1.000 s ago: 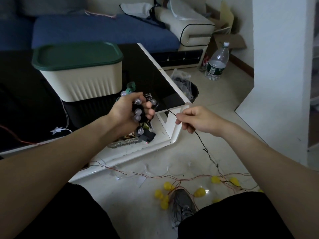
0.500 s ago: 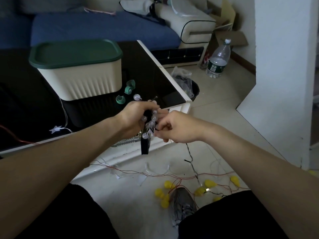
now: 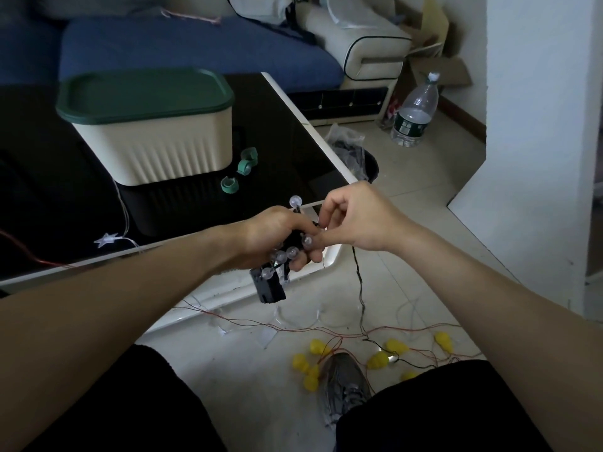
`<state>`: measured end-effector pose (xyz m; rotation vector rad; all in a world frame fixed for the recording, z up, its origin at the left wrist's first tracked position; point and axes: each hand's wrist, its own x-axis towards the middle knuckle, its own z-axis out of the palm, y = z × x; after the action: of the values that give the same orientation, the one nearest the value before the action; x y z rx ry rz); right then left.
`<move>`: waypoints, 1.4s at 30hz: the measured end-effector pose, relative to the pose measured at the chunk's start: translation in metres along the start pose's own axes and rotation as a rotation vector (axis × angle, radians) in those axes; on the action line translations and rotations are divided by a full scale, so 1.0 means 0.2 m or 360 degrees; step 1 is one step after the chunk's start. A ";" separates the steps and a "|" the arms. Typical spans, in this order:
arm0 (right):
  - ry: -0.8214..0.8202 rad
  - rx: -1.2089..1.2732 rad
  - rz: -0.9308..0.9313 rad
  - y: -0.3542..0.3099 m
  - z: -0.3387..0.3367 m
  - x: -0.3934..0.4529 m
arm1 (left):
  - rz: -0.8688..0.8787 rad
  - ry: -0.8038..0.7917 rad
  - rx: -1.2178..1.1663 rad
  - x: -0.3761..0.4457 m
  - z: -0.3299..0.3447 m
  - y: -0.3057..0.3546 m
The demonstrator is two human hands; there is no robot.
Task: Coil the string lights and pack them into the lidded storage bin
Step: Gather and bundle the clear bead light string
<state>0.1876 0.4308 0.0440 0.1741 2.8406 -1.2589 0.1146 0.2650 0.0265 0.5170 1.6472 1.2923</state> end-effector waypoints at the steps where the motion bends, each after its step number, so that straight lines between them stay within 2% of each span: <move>1: -0.0059 0.0074 -0.0013 0.01 0.00 0.00 | 0.0002 -0.0010 0.0003 0.00 0.00 0.00; 5: -0.0228 0.0283 0.0003 0.03 -0.02 -0.01 | 0.0037 -0.0012 -0.0001 -0.01 -0.01 0.00; 11: -0.0219 0.0350 0.0153 0.06 0.00 -0.02 | 0.0099 0.0050 -0.0018 -0.01 -0.04 -0.01; 15: -0.0141 0.0372 0.0142 0.05 0.00 -0.03 | 0.0036 -0.0124 0.0214 -0.03 -0.05 -0.02; 19: -0.0029 0.0577 0.0176 0.03 -0.02 -0.03 | -0.0029 -0.0327 0.0176 -0.05 -0.03 0.00; 22: -0.0079 0.0646 0.0253 0.00 -0.02 -0.04 | -0.0058 -0.0336 0.0170 -0.06 -0.01 0.02; 27: 0.0005 0.0529 0.0346 0.02 -0.04 -0.02 | 0.0011 -0.0245 -0.0089 -0.05 -0.01 0.02; 32: 0.0002 0.0504 0.0359 0.06 -0.06 -0.04 | -0.0039 -0.0083 -0.0432 -0.02 -0.03 0.02; 37: -0.0179 0.0325 0.0424 0.09 -0.05 -0.03 | 0.0120 0.0150 -0.0957 -0.01 -0.09 0.03; 42: -0.0282 0.0146 0.0355 0.10 -0.02 -0.02 | 0.0220 0.0302 -0.1159 0.01 -0.14 0.04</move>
<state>0.1941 0.4466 0.0318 0.3522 2.5354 -1.2874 0.0883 0.2540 0.0323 0.0618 1.1714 1.9599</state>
